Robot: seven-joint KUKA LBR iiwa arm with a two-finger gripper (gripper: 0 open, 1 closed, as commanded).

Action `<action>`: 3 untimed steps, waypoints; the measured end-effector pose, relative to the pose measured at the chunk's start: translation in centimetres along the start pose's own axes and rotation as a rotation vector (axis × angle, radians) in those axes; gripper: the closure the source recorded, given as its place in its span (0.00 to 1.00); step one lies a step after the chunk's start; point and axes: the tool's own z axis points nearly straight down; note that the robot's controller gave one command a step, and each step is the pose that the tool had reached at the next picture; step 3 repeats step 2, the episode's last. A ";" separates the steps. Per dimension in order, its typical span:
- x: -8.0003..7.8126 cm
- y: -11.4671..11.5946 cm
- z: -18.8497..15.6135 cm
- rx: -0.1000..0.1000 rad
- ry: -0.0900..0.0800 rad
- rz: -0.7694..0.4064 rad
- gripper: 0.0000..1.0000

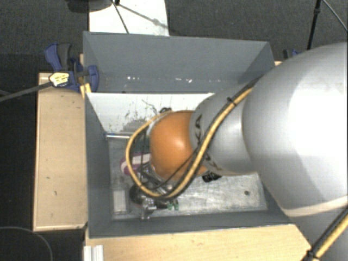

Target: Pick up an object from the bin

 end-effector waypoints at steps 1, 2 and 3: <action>-2.9 -6.1 -17.8 0.004 -0.007 -0.237 1.00; -3.1 -6.5 -16.3 0.003 0.005 -0.581 1.00; -3.1 -6.5 -16.3 0.003 0.005 -0.581 1.00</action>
Offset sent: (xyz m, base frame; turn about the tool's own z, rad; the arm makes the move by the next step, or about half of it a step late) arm 0.0302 -0.0586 0.1741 -0.2402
